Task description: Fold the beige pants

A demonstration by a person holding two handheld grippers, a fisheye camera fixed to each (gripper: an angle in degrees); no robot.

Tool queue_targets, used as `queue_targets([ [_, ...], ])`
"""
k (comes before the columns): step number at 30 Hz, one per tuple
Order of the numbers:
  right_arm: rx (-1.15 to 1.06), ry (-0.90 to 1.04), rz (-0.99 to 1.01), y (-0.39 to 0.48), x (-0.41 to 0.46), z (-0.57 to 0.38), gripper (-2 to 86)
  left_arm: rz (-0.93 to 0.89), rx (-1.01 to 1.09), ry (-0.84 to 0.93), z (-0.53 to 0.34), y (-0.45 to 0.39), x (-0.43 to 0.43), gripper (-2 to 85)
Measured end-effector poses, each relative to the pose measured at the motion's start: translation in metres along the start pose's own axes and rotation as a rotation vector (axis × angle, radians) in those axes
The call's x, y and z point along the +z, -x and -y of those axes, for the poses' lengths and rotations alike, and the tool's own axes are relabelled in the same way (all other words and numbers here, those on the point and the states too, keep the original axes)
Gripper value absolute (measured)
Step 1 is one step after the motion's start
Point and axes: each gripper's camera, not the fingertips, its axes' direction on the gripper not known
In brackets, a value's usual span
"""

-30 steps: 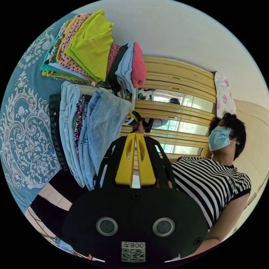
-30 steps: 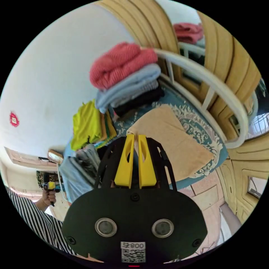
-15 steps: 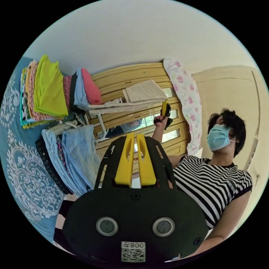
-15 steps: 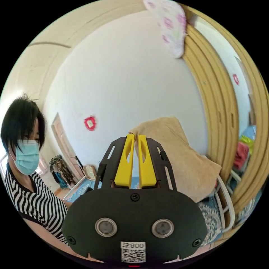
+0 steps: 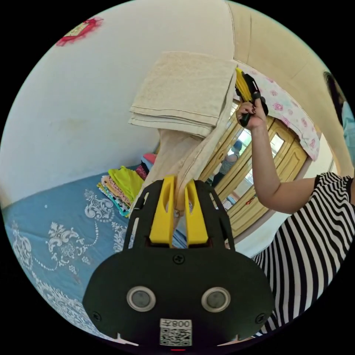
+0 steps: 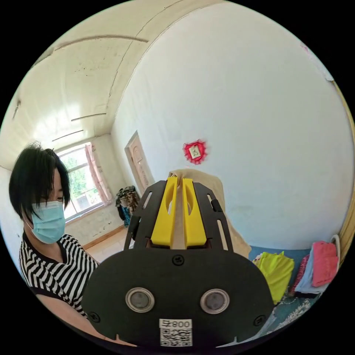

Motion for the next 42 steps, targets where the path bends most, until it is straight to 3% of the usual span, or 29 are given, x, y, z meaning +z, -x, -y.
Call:
queue_targets([
  [5,0.081,0.102,0.097,0.012,0.062,-0.014,1.9,0.138,-0.193,-0.034,-0.077,-0.009,-0.110,1.3],
  [11,0.276,0.215,0.157,-0.010,0.114,-0.056,1.9,0.463,-0.188,0.009,-0.116,-0.060,-0.218,0.8],
  [17,0.582,0.336,0.236,-0.051,0.148,-0.139,1.9,0.777,-0.136,0.144,-0.129,-0.127,-0.253,0.8],
  [24,0.868,0.427,0.379,-0.063,0.155,-0.233,2.5,0.913,-0.114,0.294,-0.128,-0.181,-0.249,0.9],
  [35,0.612,0.708,0.279,0.011,0.144,-0.194,7.2,1.049,0.172,0.581,-0.093,-0.255,-0.206,1.1],
  [40,0.407,0.625,0.269,0.055,0.132,-0.141,8.2,1.034,0.264,0.637,-0.089,-0.270,-0.194,0.6],
  [42,0.221,0.577,0.315,0.096,0.149,-0.099,9.6,1.024,0.289,0.661,-0.088,-0.273,-0.191,0.5],
])
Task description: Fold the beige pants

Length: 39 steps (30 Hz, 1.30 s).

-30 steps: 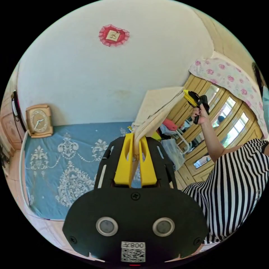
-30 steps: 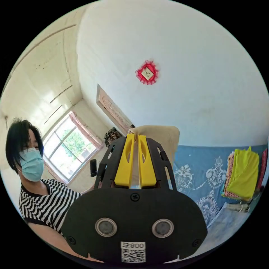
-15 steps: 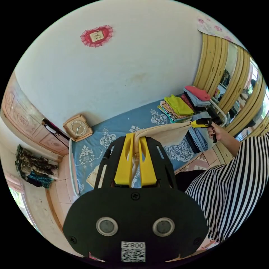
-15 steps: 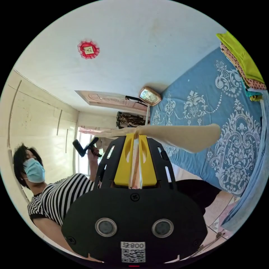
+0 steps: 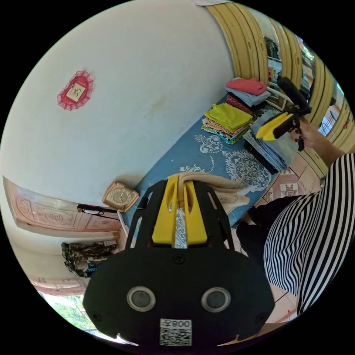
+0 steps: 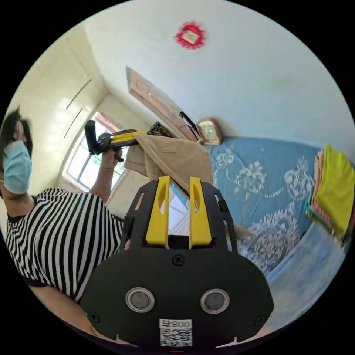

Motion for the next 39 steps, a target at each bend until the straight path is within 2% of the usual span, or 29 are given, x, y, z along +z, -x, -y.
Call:
queue_targets([
  [4,-0.296,0.026,-0.060,0.078,0.032,0.055,10.7,-0.012,0.060,0.006,0.002,0.000,-0.004,0.3],
  [6,-0.424,0.059,-0.174,0.119,0.060,0.080,11.0,-0.014,0.075,0.004,0.002,0.003,-0.006,0.3],
  [9,-0.468,0.059,-0.253,0.147,0.086,0.100,11.2,-0.016,0.098,-0.002,-0.002,0.009,-0.010,0.2],
  [13,-0.474,0.091,-0.278,0.168,0.112,0.114,9.9,-0.019,0.113,-0.014,-0.011,0.022,-0.011,0.4],
  [18,-0.503,0.182,-0.339,0.191,0.136,0.136,3.4,-0.011,0.118,0.005,-0.030,0.040,-0.001,1.3],
  [21,-0.457,0.231,-0.267,0.191,0.144,0.152,2.3,-0.098,0.038,-0.064,-0.055,0.064,0.003,2.7],
  [26,-0.402,0.276,-0.257,0.193,0.153,0.167,1.7,-0.387,-0.230,-0.275,-0.132,0.120,0.018,6.5],
  [29,-0.389,0.296,-0.234,0.196,0.156,0.175,1.6,-0.506,-0.350,-0.291,-0.170,0.128,0.051,7.8],
  [31,-0.381,0.318,-0.234,0.198,0.159,0.178,1.5,-0.559,-0.386,-0.260,-0.182,0.128,0.070,8.5],
  [36,-0.329,0.328,-0.261,0.198,0.157,0.188,1.6,-0.690,-0.431,-0.446,-0.202,0.126,0.082,12.3],
  [39,-0.310,0.311,-0.267,0.201,0.150,0.191,1.7,-0.677,-0.416,-0.397,-0.194,0.114,0.096,12.7],
])
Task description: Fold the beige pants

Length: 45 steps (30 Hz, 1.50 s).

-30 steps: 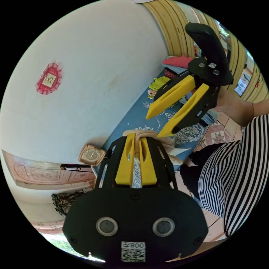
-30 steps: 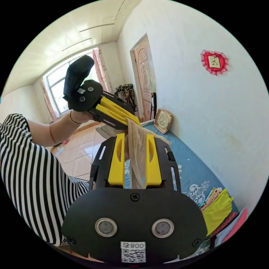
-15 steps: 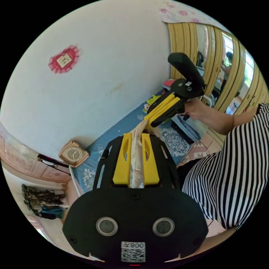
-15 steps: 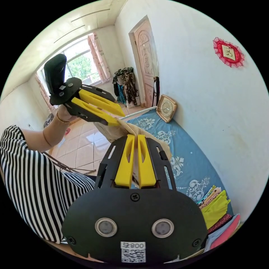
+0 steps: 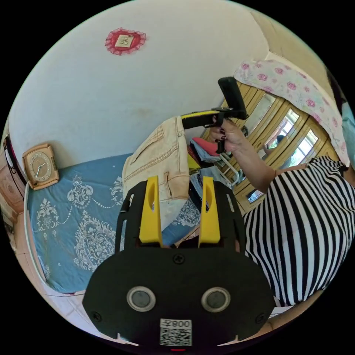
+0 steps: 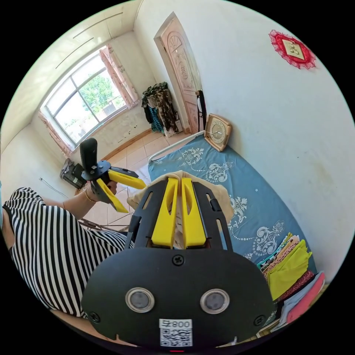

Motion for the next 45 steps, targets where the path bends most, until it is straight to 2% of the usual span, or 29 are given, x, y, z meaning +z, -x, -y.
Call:
queue_targets([
  [3,0.010,-0.009,-0.011,0.002,-0.008,-0.002,1.9,0.112,0.022,0.066,0.006,-0.002,0.019,4.8],
  [8,0.025,-0.007,-0.034,-0.009,-0.025,-0.022,3.2,0.211,0.108,-0.003,0.022,-0.006,-0.001,2.9],
  [11,0.045,-0.009,0.009,-0.018,-0.032,-0.043,4.9,0.265,0.175,0.022,0.038,-0.008,-0.008,2.3],
  [20,-0.095,-0.089,-0.006,0.012,-0.046,-0.069,11.1,0.255,0.295,0.080,0.074,-0.022,0.009,1.6],
  [29,-0.160,-0.117,-0.064,0.035,-0.046,-0.072,12.1,0.315,0.292,0.109,0.085,-0.024,0.034,1.5],
  [32,-0.145,-0.166,-0.053,0.037,-0.057,-0.081,13.0,0.272,0.257,0.088,0.086,-0.018,0.042,1.5],
  [42,-0.099,-0.139,-0.106,0.008,-0.076,-0.072,4.9,0.288,0.314,0.104,0.088,-0.020,0.077,2.8],
  [45,-0.071,-0.155,-0.095,-0.006,-0.092,-0.066,4.2,0.192,0.250,0.070,0.073,-0.002,0.083,5.9],
])
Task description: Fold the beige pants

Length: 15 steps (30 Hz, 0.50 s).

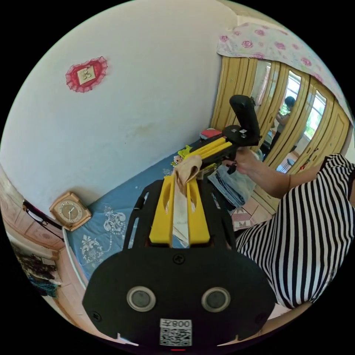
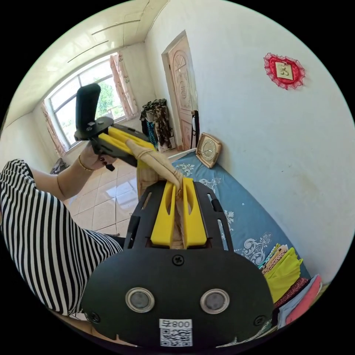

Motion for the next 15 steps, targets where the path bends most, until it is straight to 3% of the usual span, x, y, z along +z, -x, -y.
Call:
queue_targets([
  [4,-0.004,0.009,-0.007,-0.010,-0.010,0.012,3.6,-0.103,-0.175,-0.030,-0.054,0.017,0.030,9.7],
  [9,0.027,-0.053,0.052,-0.035,-0.034,0.022,3.0,-0.156,-0.414,0.059,-0.136,0.020,0.089,11.4],
  [15,0.010,-0.114,0.092,-0.052,-0.067,0.037,2.9,-0.054,-0.478,0.291,-0.181,0.006,0.163,13.8],
])
